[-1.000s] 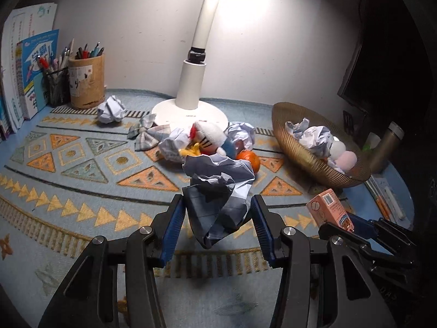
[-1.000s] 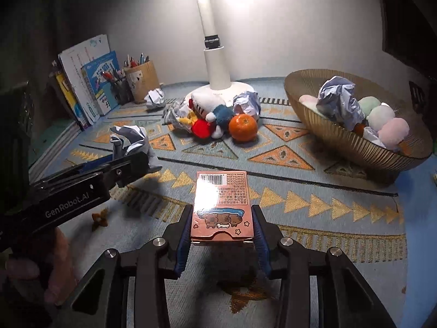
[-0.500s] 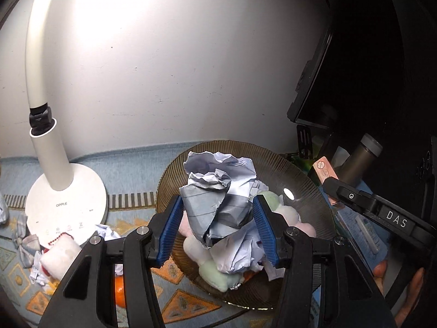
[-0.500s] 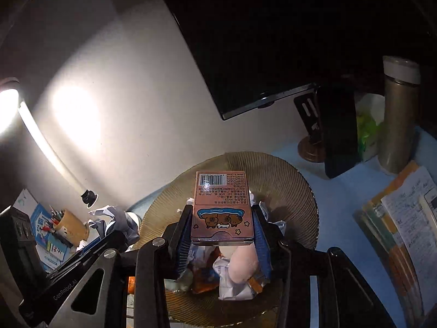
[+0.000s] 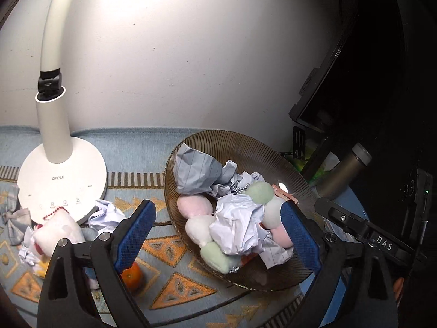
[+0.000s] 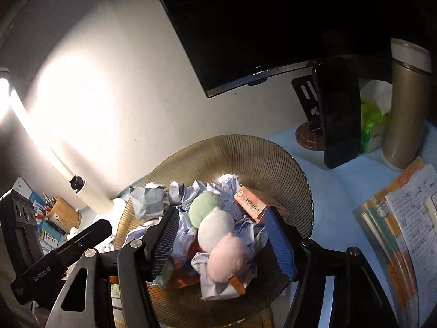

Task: Organize objects
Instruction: 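Withdraw both grippers from the bowl back over the table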

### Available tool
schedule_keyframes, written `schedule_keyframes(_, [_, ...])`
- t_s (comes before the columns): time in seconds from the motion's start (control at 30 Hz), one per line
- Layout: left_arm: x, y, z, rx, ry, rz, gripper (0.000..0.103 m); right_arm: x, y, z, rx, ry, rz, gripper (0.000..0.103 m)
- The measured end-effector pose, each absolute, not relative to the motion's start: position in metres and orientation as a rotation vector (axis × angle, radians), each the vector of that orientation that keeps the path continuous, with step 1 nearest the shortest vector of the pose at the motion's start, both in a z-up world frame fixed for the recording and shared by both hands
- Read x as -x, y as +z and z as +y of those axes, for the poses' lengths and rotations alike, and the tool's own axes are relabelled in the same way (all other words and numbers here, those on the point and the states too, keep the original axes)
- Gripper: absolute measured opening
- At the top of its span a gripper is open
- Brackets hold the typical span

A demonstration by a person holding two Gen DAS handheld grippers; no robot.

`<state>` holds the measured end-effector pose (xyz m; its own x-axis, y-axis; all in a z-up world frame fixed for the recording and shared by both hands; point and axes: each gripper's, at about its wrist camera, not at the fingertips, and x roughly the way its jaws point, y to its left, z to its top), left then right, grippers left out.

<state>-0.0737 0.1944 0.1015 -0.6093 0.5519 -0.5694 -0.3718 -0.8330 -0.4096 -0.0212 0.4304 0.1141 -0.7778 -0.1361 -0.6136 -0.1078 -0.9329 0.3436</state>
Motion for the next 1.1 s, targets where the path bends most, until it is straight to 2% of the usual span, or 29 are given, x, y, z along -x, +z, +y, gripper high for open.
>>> schedule_keyframes(0.33, [-0.034,0.126,0.073,0.884,2.681,-0.429,0.093,-0.045,0.147,0.302,-0.921,-2.764,-0.253,0.063])
schedule_keyframes(0.57, [-0.06,0.069,0.011,0.999,2.914,-0.31,0.092,-0.053,0.078,0.233,-0.986,-2.685,-0.125,0.063])
schedule_keyframes(0.73, [-0.058,0.039,-0.001,1.048,2.912,-0.348,0.092,-0.046,0.042,0.224,-1.036,-2.656,-0.116,0.063])
schedule_keyframes(0.93, [-0.058,0.037,-0.003,1.056,2.89,-0.357,0.092,-0.038,0.031,0.222,-1.091,-2.661,-0.091,0.063])
schedule_keyframes(1.1, [-0.058,0.037,-0.005,1.05,2.893,-0.374,0.092,-0.042,0.031,0.211,-1.079,-2.685,0.0,0.063])
